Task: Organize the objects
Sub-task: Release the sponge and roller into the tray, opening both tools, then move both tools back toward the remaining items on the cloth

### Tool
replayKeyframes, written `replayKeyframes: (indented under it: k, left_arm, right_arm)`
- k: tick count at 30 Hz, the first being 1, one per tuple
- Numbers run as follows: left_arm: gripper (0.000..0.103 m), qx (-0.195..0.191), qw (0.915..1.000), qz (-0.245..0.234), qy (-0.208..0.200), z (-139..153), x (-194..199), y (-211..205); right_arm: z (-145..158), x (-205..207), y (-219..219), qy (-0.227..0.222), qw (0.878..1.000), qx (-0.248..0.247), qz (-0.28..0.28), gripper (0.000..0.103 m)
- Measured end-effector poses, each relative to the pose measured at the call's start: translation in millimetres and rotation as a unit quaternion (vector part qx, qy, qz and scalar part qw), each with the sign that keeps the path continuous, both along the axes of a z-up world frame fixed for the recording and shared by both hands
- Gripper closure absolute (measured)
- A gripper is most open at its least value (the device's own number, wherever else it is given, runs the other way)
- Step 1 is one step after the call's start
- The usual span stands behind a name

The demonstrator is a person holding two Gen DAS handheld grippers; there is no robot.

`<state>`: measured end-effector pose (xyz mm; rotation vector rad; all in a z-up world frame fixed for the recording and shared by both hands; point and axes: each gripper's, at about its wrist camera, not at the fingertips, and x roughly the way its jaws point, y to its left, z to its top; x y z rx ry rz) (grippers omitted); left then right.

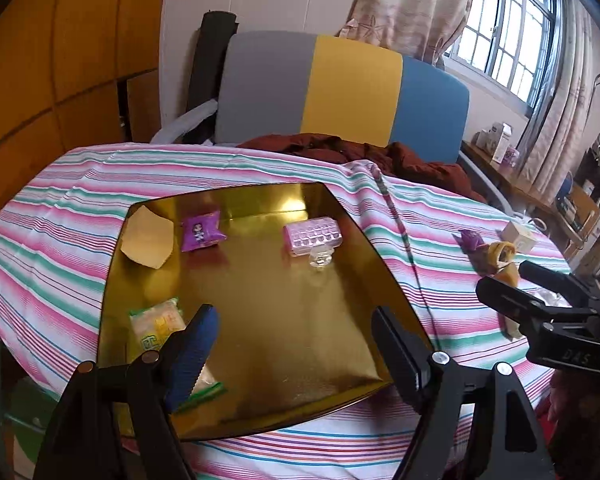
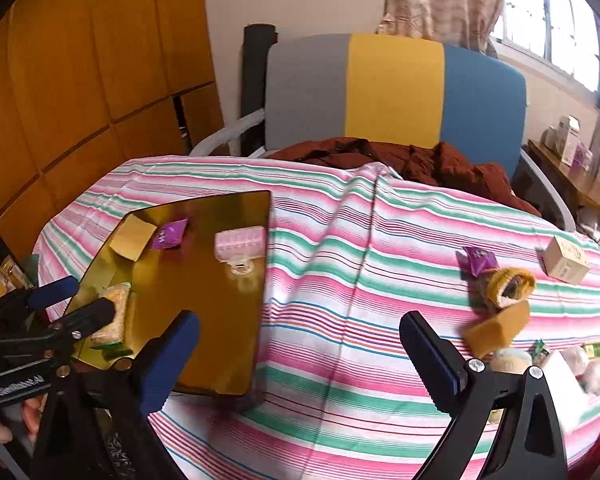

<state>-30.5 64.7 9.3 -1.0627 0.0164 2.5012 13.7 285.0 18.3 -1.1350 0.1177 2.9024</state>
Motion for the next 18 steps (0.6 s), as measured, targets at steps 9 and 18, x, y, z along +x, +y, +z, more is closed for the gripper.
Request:
replayKeyframes:
  k: [9, 18]
  left_arm:
    - [0.023, 0.005, 0.9980, -0.063, 0.002, 9.2, 5.5, 37.3]
    - [0.024, -0.020, 0.9883, -0.151, 0.000, 9.9, 18.9, 96.1]
  right_arm:
    - [-1.6, 10.9, 42.0, -0.004, 0.999, -0.013, -0.046, 0.002]
    - [1.3, 44.5, 130.3, -0.017, 0.989, -0.018, -0.143, 0.002]
